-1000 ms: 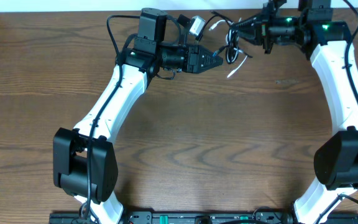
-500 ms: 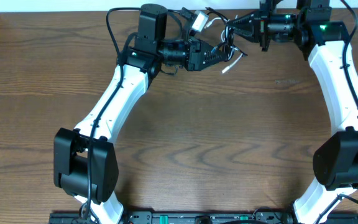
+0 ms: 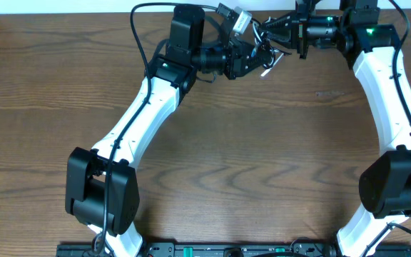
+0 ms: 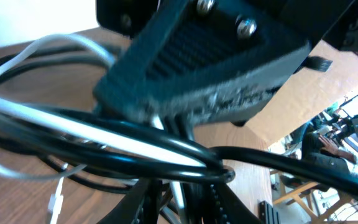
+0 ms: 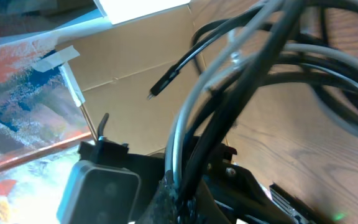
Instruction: Untangle cables
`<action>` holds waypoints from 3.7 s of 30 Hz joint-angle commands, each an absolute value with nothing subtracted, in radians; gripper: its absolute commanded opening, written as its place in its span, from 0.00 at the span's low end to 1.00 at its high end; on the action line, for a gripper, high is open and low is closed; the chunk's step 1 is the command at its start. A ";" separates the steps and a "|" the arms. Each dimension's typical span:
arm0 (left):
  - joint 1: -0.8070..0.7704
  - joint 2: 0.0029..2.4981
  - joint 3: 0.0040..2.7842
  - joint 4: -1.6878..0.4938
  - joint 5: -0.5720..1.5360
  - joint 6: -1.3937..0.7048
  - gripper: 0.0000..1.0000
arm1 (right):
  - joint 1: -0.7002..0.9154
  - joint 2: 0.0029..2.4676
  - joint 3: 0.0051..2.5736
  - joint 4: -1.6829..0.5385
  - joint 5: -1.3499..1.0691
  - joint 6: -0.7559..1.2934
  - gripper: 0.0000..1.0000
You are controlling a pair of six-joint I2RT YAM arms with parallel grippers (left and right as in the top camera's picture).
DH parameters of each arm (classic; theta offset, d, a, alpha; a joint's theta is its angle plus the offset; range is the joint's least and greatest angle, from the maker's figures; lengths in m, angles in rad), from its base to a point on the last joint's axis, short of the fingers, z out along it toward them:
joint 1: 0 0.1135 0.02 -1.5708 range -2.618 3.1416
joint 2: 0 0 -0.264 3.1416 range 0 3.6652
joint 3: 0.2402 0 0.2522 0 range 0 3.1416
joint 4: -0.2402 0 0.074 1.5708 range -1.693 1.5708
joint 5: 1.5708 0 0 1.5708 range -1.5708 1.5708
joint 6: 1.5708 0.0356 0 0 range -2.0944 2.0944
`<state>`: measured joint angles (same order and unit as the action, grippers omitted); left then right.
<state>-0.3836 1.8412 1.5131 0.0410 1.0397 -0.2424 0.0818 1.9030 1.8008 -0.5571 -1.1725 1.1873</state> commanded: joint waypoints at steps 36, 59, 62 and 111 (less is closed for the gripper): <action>-0.247 1.834 1.516 -0.397 1.013 -0.555 0.08 | 0.160 1.900 1.804 -0.972 -0.626 0.387 0.45; -0.248 1.835 1.516 0.035 1.204 -0.920 0.07 | 0.251 1.913 1.802 -0.665 -0.796 0.764 0.47; -0.253 1.835 1.516 0.125 1.232 -0.965 0.08 | 0.279 1.946 1.802 -0.657 -0.822 0.781 0.44; -0.037 1.835 1.496 -0.498 1.034 -0.380 0.07 | 0.088 2.038 1.799 -1.162 -0.797 0.066 0.01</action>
<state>0.0055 1.8523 1.4906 -0.4469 1.2228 -0.5522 0.0872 2.0506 1.7912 -1.1664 -0.4908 0.1631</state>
